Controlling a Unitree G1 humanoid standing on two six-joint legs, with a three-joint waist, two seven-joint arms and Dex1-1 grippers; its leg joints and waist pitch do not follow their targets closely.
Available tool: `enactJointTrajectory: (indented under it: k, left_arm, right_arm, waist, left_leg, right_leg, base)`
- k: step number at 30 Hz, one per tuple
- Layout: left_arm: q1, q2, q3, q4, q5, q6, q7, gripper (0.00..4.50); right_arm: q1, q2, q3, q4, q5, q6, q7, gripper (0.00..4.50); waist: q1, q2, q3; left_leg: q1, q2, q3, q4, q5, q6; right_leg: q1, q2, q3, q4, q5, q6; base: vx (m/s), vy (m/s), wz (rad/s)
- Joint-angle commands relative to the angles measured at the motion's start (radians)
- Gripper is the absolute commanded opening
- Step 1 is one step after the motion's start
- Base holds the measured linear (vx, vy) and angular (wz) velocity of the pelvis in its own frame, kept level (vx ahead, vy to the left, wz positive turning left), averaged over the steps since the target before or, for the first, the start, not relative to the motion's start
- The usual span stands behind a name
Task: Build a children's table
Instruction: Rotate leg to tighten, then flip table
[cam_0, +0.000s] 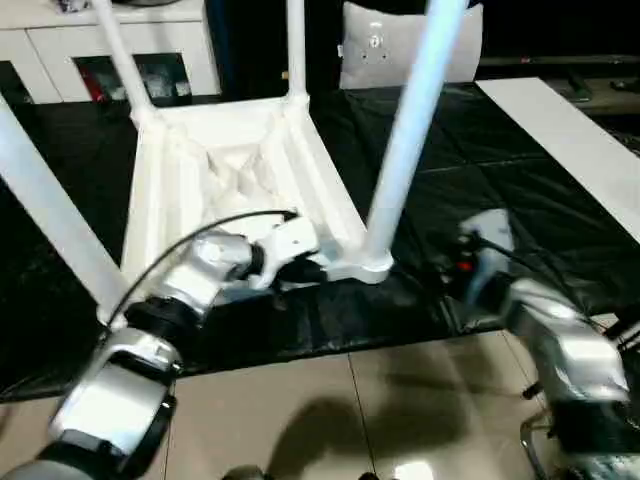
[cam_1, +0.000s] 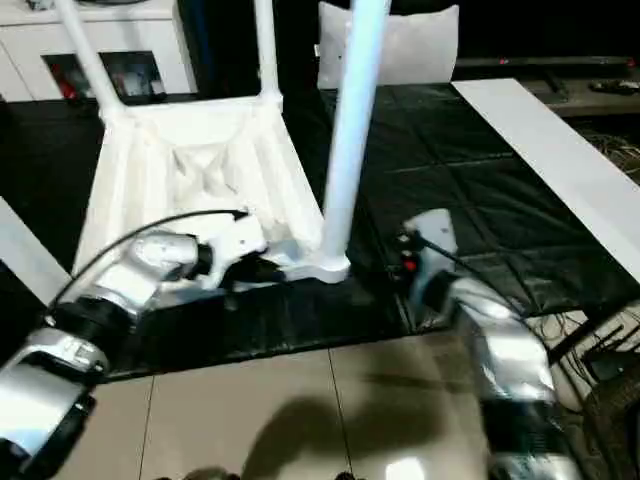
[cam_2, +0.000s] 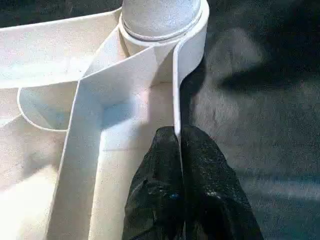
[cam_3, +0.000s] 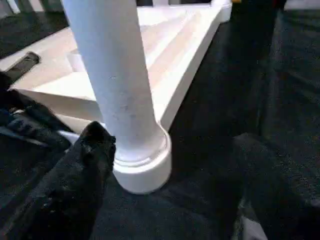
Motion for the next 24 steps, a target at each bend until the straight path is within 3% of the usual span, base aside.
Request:
enactJointTrajectory:
  k: [1, 2, 4, 7, 10, 11, 12, 13, 14, 15, 16, 18, 19, 20, 21, 22, 23, 24]
  left_arm:
    - [-0.019, 0.025, 0.036, -0.028, -0.03, -0.035, -0.027, 0.27]
    - [0.008, 0.022, 0.079, -0.087, -0.102, 0.007, -0.074, 0.54]
    - [0.047, 0.0, 0.135, -0.153, -0.173, 0.051, -0.061, 0.57]
    - [0.105, -0.032, 0.195, -0.233, -0.234, 0.085, 0.016, 0.71]
    - [0.232, -0.076, 0.246, -0.422, -0.263, 0.218, 0.172, 0.85]
    - [0.274, -0.092, 0.263, -0.487, -0.271, 0.26, 0.218, 0.85]
    - [0.315, -0.111, 0.281, -0.558, -0.283, 0.298, 0.255, 0.85]
    - [0.32, -0.113, 0.283, -0.567, -0.284, 0.302, 0.26, 0.85]
    - [0.415, -0.173, 0.337, -0.737, -0.287, 0.394, 0.383, 0.85]
    - [0.422, -0.178, 0.341, -0.749, -0.286, 0.4, 0.393, 0.85]
    - [0.469, -0.205, 0.359, -0.825, -0.262, 0.416, 0.464, 0.85]
    - [0.551, -0.243, 0.375, -0.943, -0.229, 0.447, 0.56, 0.85]
    - [0.554, -0.244, 0.375, -0.947, -0.228, 0.449, 0.563, 0.85]
    - [0.642, -0.271, 0.364, -1.067, -0.196, 0.48, 0.63, 0.85]
    - [0.67, -0.281, 0.359, -1.102, -0.18, 0.485, 0.652, 0.85]
    - [0.687, -0.289, 0.354, -1.117, -0.166, 0.477, 0.668, 0.85]
    - [0.699, -0.298, 0.352, -1.131, -0.168, 0.481, 0.685, 0.85]
    - [0.709, -0.311, 0.356, -1.146, -0.177, 0.503, 0.707, 0.85]
  right_arm:
    - [0.01, 0.002, -0.01, -0.049, 0.022, 0.003, -0.009, 4.31]
    - [0.021, 0.009, -0.003, -0.085, 0.041, -0.001, -0.01, 4.42]
    - [0.026, 0.02, 0.009, -0.119, 0.025, 0.071, -0.074, 4.46]
    - [0.042, 0.04, 0.016, -0.172, 0.02, 0.128, -0.122, 4.5]
    - [0.071, 0.081, 0.035, -0.25, 0.017, 0.164, -0.175, 4.5]
    - [0.079, 0.096, 0.04, -0.274, 0.018, 0.182, -0.193, 4.5]
    - [0.09, 0.105, 0.052, -0.299, 0.017, 0.195, -0.21, 4.5]
    - [0.091, 0.106, 0.053, -0.302, 0.016, 0.196, -0.212, 4.5]
    - [0.114, 0.108, 0.102, -0.358, -0.011, 0.226, -0.244, 4.5]
    - [0.115, 0.108, 0.106, -0.361, -0.013, 0.229, -0.246, 4.5]
    - [0.122, 0.107, 0.128, -0.384, -0.017, 0.255, -0.255, 4.5]
    - [0.131, 0.128, 0.146, -0.404, -0.012, 0.278, -0.274, 4.5]
    - [0.131, 0.13, 0.147, -0.404, -0.012, 0.279, -0.274, 4.5]
    - [0.135, 0.169, 0.161, -0.396, -0.016, 0.247, -0.296, 4.5]
    - [0.133, 0.182, 0.169, -0.387, -0.021, 0.227, -0.301, 4.5]
    - [0.131, 0.191, 0.176, -0.377, -0.027, 0.21, -0.304, 4.5]
    - [0.132, 0.196, 0.183, -0.372, -0.032, 0.194, -0.311, 4.5]
    - [0.137, 0.197, 0.196, -0.369, -0.041, 0.183, -0.319, 4.5]
  waist:
    - [0.006, -0.008, -0.089]
    - [0.004, -0.008, -0.088]
    - [0.004, -0.009, -0.087]
    - [0.005, -0.011, -0.08]
    - [0.004, -0.019, -0.075]
    - [0.003, -0.013, -0.079]
    - [-0.001, -0.015, -0.075]
    - [-0.003, -0.023, -0.07]
    - [-0.006, -0.021, -0.071]
    - [-0.013, -0.025, -0.067]
    - [-0.023, -0.032, -0.057]
    - [-0.028, -0.031, -0.052]
    - [-0.03, -0.034, -0.049]
    - [-0.044, -0.039, -0.043]
    - [-0.049, -0.038, -0.039]
    - [-0.064, -0.038, -0.028]
    - [-0.072, -0.036, -0.03]
    - [-0.074, -0.034, -0.03]
  left_leg:
    - [0.002, 0.05, -0.025, -0.059, -0.038, 0.084]
    - [0.003, 0.051, -0.023, -0.06, -0.046, 0.081]
    - [0.004, 0.057, -0.025, -0.062, -0.039, 0.079]
    - [0.009, 0.064, -0.024, -0.064, -0.054, 0.07]
    - [0.008, 0.054, -0.017, -0.066, -0.082, 0.064]
    - [0.009, 0.065, -0.022, -0.067, -0.076, 0.054]
    - [0.007, 0.06, -0.019, -0.066, -0.077, 0.062]
    - [0.009, 0.053, -0.015, -0.066, -0.088, 0.065]
    - [0.006, 0.054, -0.018, -0.067, -0.095, 0.055]
    - [0.008, 0.063, -0.019, -0.07, -0.096, 0.055]
    - [0.008, 0.059, -0.018, -0.069, -0.13, 0.056]
    - [0.01, 0.045, -0.017, -0.067, -0.16, 0.056]
    - [0.012, 0.042, -0.016, -0.066, -0.171, 0.056]
    - [0.01, 0.053, -0.025, -0.072, -0.202, 0.051]
    - [0.011, 0.058, -0.029, -0.075, -0.219, 0.051]
    - [0.009, 0.059, -0.031, -0.078, -0.266, 0.052]
    - [0.025, 0.057, -0.03, -0.073, -0.3, 0.048]
    - [0.027, 0.058, -0.034, -0.074, -0.31, 0.047]
  right_leg:
    - [0.078, -0.11, 0.086, -0.056, -0.25, 0.063]
    - [0.078, -0.112, 0.086, -0.057, -0.257, 0.055]
    - [0.075, -0.114, 0.088, -0.053, -0.249, 0.028]
    - [0.07, -0.117, 0.092, -0.055, -0.267, -0.011]
    - [0.07, -0.111, 0.091, -0.067, -0.341, 0.023]
    - [0.074, -0.118, 0.093, -0.059, -0.332, 0.016]
    - [0.069, -0.112, 0.092, -0.068, -0.346, 0.026]
    - [0.065, -0.106, 0.09, -0.075, -0.372, 0.042]
    - [0.071, -0.109, 0.089, -0.071, -0.385, 0.056]
    - [0.069, -0.107, 0.09, -0.075, -0.379, 0.048]
    - [0.064, -0.101, 0.084, -0.088, -0.421, 0.067]
    - [0.064, -0.098, 0.077, -0.105, -0.482, 0.109]
    - [0.061, -0.094, 0.075, -0.111, -0.502, 0.127]
    - [0.063, -0.093, 0.07, -0.111, -0.495, 0.141]
    - [0.062, -0.095, 0.07, -0.113, -0.498, 0.138]
    - [0.059, -0.091, 0.065, -0.123, -0.543, 0.148]
    - [0.057, -0.092, 0.066, -0.133, -0.57, 0.153]
    - [0.058, -0.093, 0.066, -0.131, -0.564, 0.148]
  base:
    - [0.0, 0.0, 0.0]
    - [0.0, 0.0, 0.0]
    - [0.0, 0.0, 0.0]
    - [0.0, 0.0, 0.0]
    - [0.0, 0.0, 0.0]
    - [0.0, 0.0, 0.0]
    - [0.0, 0.0, 0.0]
    - [0.0, 0.0, 0.0]
    - [0.0, 0.0, 0.0]
    - [0.0, 0.0, 0.0]
    - [0.0, 0.0, 0.0]
    - [0.0, 0.0, 0.0]
    - [0.0, 0.0, 0.0]
    - [0.0, 0.0, 0.0]
    - [0.0, 0.0, 0.0]
    - [0.0, 0.0, 0.0]
    - [0.0, 0.0, 0.0]
    - [0.0, 0.0, 0.0]
